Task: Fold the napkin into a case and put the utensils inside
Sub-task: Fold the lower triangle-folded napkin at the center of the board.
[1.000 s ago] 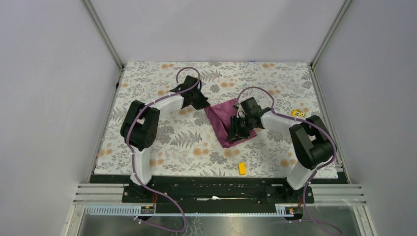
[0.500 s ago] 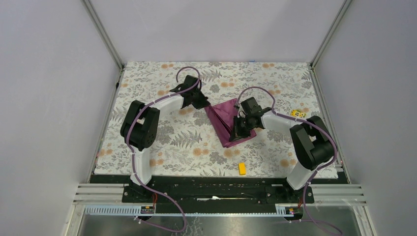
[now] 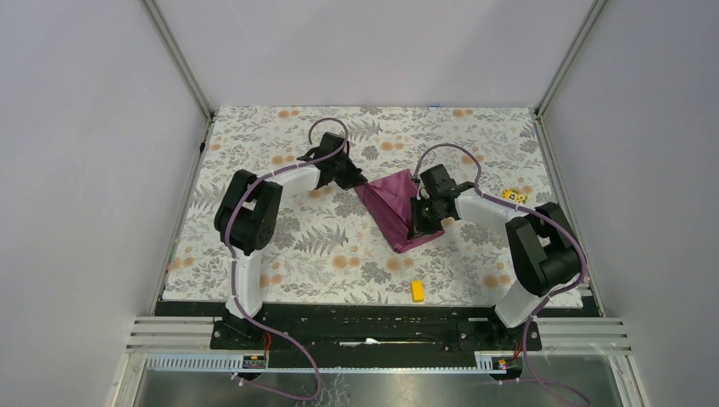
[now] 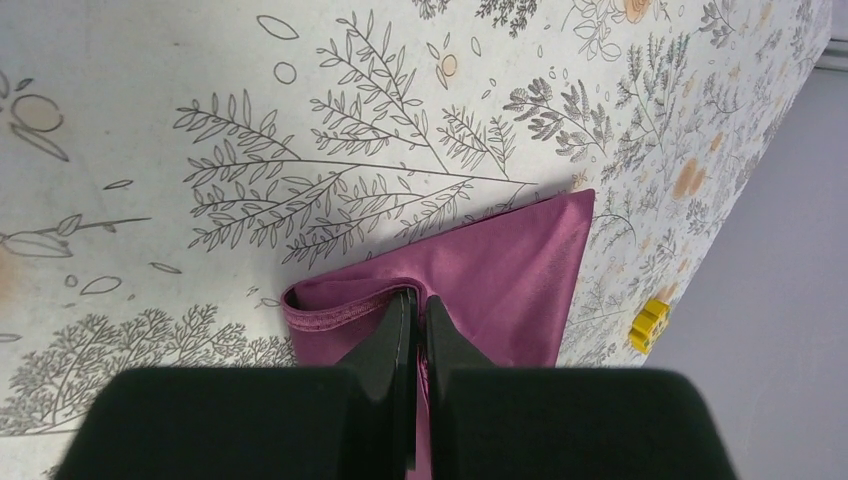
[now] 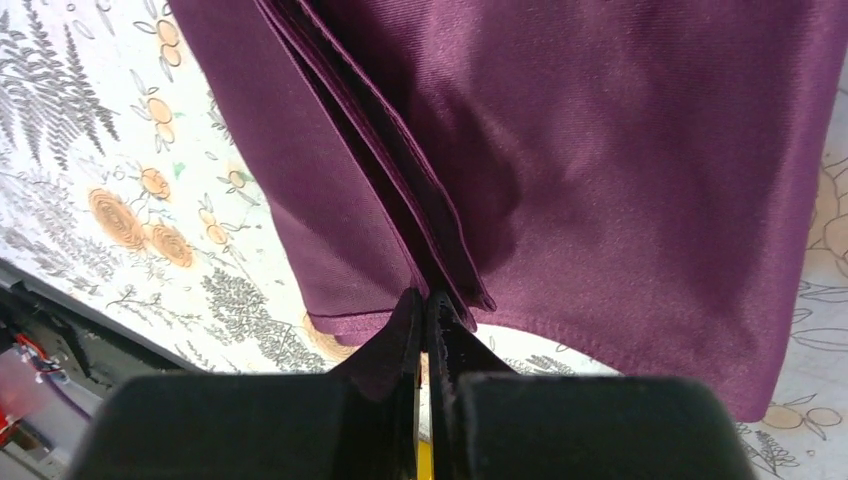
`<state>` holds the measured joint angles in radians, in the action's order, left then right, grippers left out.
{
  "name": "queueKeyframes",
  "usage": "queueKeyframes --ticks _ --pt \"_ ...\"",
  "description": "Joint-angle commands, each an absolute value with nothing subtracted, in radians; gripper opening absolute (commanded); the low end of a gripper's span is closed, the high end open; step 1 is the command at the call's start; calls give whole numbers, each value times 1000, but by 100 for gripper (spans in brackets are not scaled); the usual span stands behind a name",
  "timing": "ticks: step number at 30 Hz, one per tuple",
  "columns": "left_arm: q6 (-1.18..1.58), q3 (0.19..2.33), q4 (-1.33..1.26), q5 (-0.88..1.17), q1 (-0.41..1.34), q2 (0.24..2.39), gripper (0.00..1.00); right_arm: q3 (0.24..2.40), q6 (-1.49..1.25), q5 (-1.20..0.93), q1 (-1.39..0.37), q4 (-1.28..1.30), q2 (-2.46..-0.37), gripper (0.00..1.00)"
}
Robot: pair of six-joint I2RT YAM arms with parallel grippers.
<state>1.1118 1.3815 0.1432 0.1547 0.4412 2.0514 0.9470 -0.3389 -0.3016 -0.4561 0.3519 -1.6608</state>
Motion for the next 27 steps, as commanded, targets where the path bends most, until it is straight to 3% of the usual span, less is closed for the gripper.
queueKeyframes --ticks 1,18,20,27 --pt "1113 1439 53 194 436 2077 3 983 -300 -232 -448 367 -1689 0" --pt "1012 1492 3 248 465 2126 2 960 -310 -231 -446 350 -1682 0" --pt "1011 1503 4 262 467 2141 0 962 -313 -239 -446 349 -1680 6" --pt "986 1533 20 279 480 2173 0 1031 -338 -284 -443 411 -1623 44"
